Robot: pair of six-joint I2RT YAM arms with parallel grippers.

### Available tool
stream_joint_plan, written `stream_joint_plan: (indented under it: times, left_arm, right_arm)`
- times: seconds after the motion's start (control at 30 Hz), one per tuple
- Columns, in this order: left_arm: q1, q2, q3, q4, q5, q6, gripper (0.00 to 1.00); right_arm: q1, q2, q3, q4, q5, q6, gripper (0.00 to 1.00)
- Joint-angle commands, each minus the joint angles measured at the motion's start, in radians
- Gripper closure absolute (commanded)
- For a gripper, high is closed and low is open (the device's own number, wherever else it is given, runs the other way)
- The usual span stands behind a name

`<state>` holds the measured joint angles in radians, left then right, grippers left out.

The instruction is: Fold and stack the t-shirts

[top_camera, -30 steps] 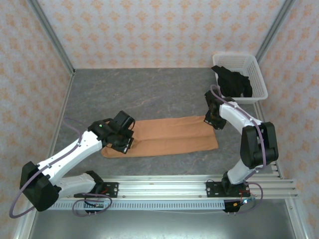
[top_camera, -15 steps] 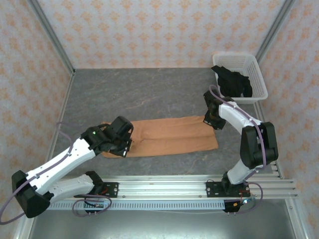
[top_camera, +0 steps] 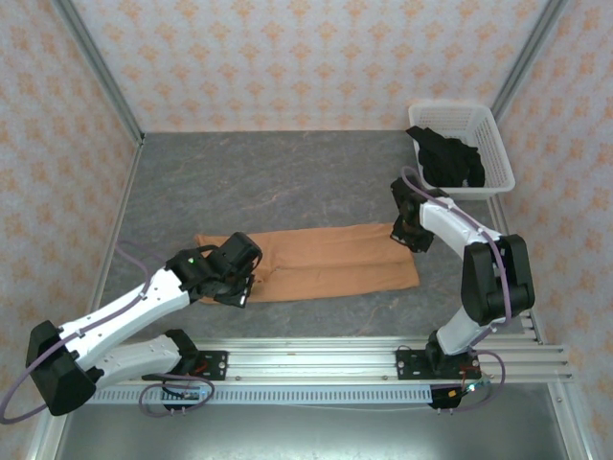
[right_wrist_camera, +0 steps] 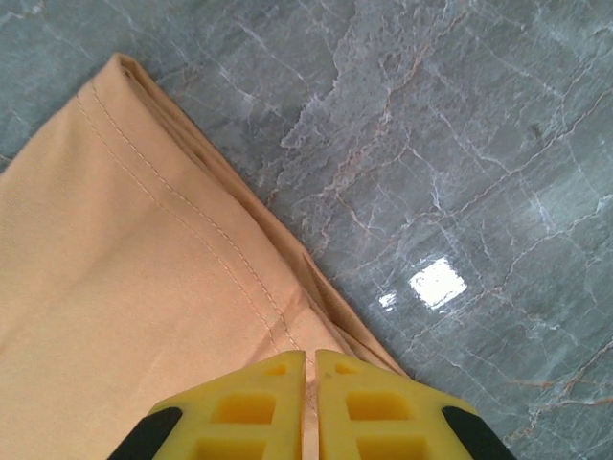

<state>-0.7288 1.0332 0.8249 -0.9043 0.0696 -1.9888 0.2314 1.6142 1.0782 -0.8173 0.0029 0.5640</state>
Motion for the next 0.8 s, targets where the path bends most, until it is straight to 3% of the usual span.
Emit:
stream_joint_plan:
  times: [0.0,0.27,0.4,0.77]
  left_arm:
    - [0.056,-0.007,-0.024,-0.053,-0.070,0.078,1.00]
    - [0.208,0.087,-0.034,-0.120,-0.062,0.346,1.00]
    - [0.261,0.125,-0.022,-0.148,-0.121,0.437,1.00]
    - [0.326,0.278,0.020,-0.151,-0.202,0.609,1.00]
  right_arm:
    - [0.006,-0.033,-0.021,-0.004,0.007,0.004,0.88]
    - [0.006,-0.048,-0.037,0.002,0.008,0.008,0.89]
    - [0.006,-0.055,-0.047,0.002,0.008,0.011,0.89]
    - [0.006,-0.053,-0.067,0.018,0.008,0.017,0.89]
